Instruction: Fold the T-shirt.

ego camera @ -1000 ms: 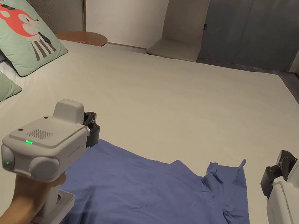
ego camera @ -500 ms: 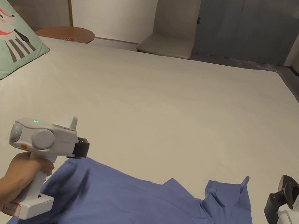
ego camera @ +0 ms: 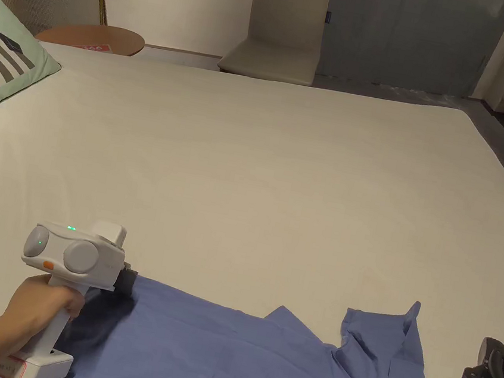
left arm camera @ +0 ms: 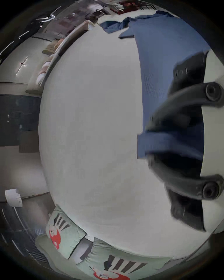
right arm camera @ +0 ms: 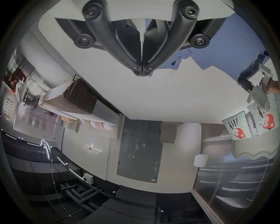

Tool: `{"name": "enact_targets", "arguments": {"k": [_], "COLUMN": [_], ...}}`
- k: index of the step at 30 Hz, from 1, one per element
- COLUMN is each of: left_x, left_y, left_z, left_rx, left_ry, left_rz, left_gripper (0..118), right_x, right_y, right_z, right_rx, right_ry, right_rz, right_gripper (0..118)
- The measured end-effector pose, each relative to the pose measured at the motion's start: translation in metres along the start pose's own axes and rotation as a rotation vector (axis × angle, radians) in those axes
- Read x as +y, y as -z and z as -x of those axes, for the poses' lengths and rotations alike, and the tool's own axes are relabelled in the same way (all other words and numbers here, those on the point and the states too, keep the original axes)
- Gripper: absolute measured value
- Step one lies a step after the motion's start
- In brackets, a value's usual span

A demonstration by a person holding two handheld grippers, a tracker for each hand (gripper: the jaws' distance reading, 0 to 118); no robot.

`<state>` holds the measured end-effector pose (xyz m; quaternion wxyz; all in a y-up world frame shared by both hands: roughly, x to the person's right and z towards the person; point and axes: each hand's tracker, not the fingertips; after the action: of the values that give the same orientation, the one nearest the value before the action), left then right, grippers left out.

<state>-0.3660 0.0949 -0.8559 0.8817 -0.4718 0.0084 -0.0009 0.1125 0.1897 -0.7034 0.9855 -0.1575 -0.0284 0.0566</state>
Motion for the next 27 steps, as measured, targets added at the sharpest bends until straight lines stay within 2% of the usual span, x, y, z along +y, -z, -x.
{"name": "enact_targets", "arguments": {"k": [1,4,7,8,9,10,11,13,14,15,20,22,24,26,27], "left_x": [0.001,-0.001,-0.004,-0.005,-0.007,-0.008,-0.01,-0.012,-0.013,-0.013,-0.016,-0.018,-0.019,-0.02,-0.021], "left_y": [-0.003,-0.01,-0.031,-0.041,-0.052,-0.06,-0.071,-0.088,-0.094,-0.1,-0.128,-0.134,-0.137,-0.14,-0.141], "left_z": [-0.001,-0.005,-0.006,-0.005,-0.004,-0.003,-0.001,0.003,0.004,0.006,0.003,0.0,0.0,-0.001,-0.001], "left_rx": [-0.038,0.038,0.044,0.037,0.03,0.027,0.021,0.017,0.014,-0.001,-0.018,-0.021,-0.027,-0.029,-0.03], "left_ry": [-0.013,0.045,0.029,0.021,0.016,0.016,0.015,0.01,0.005,-0.003,0.017,0.024,0.023,0.021,0.02], "left_rz": [-0.007,-0.051,-0.118,-0.149,-0.164,-0.178,-0.202,-0.221,-0.23,-0.24,-0.28,-0.292,-0.299,-0.302,-0.305], "left_gripper": [1,1,1,1,1,1,1,1,1,1,1,1,1,1,1], "right_x": [-0.004,-0.005,-0.008,-0.011,-0.013,-0.015,-0.02,-0.033,-0.039,-0.043,-0.062,-0.07,-0.075,-0.065,-0.061], "right_y": [0.004,0.012,0.027,0.033,0.04,0.047,0.057,0.074,0.079,0.085,0.098,0.103,0.107,0.087,0.081], "right_z": [-0.002,-0.007,-0.014,-0.017,-0.017,-0.018,-0.019,-0.018,-0.017,-0.015,0.0,0.007,0.012,0.015,0.014], "right_rx": [0.001,0.007,0.033,0.042,0.045,0.056,0.07,0.097,0.096,0.103,0.13,0.135,0.149,0.156,0.155], "right_ry": [0.006,0.041,0.09,0.116,0.115,0.117,0.117,0.109,0.106,0.104,0.092,0.067,0.048,0.068,0.071], "right_rz": [0.006,0.054,0.173,0.206,0.261,0.317,0.37,0.471,0.496,0.533,0.631,0.65,0.661,0.649,0.635], "right_gripper": [1,1,5,19,51,51,59,90,101,105,103,90,72,64,44]}}
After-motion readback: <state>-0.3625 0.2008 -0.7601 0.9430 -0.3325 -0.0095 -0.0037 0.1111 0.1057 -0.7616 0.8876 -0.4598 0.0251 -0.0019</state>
